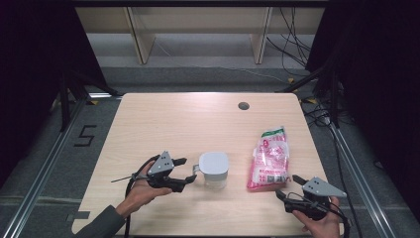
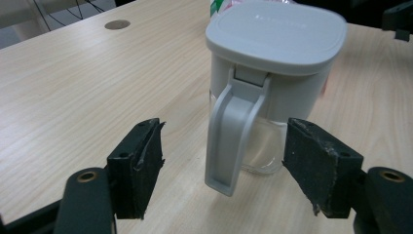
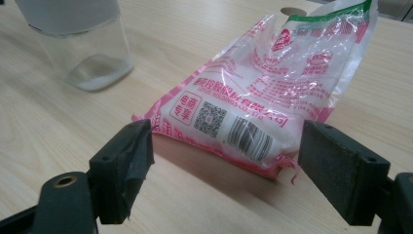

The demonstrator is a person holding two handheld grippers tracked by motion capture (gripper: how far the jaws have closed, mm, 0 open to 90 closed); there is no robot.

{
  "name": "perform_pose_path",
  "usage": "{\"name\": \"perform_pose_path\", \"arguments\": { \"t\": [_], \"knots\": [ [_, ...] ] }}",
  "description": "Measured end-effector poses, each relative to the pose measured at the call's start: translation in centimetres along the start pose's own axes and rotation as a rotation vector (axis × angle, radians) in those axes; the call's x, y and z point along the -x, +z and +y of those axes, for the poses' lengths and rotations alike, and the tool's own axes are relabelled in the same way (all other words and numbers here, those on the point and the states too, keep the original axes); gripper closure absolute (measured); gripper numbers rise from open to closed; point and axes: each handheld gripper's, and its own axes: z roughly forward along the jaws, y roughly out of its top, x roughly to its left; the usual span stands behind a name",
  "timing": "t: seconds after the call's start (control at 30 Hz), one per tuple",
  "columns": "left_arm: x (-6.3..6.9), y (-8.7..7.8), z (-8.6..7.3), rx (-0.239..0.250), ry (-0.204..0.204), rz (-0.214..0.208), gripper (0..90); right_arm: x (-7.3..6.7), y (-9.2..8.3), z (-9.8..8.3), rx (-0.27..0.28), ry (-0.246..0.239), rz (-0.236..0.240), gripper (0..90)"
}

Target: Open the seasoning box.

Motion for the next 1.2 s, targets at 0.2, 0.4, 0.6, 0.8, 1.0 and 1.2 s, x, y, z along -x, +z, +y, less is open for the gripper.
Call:
{"name": "perform_pose_path", "arguments": {
  "t": [0.2, 0.4, 0.6, 0.8, 1.0, 1.2],
  "knots": [
    [0.4, -1.3, 0.7, 0.038, -0.058, 0.002, 30.0, -0.4, 0.1, 0.1, -0.005, 0.028, 0.011, 21.4],
    [-0.1, -1.7, 1.4, 0.062, -0.12, -0.032, 58.5, -0.9, 0.4, 0.6, 0.015, -0.002, 0.037, 22.3],
    [0.1, -1.4, 2.4, 0.071, -0.053, 0.008, 83.1, -2.1, 1.2, 1.5, 0.036, -0.024, 0.064, 22.3],
    [0.5, -0.5, 3.5, 0.078, -0.027, 0.005, 89.3, -2.8, 2.0, 2.2, 0.013, -0.044, 0.09, 22.3],
    [0.9, 0.4, 4.1, 0.076, -0.029, -0.025, 89.3, -3.2, 2.9, 2.8, 0.0, -0.072, 0.11, 22.6],
    [1.1, 1.1, 4.4, 0.062, -0.012, -0.034, 89.3, -3.3, 3.4, 3.2, 0.016, -0.086, 0.106, 22.6]
  ]
}}
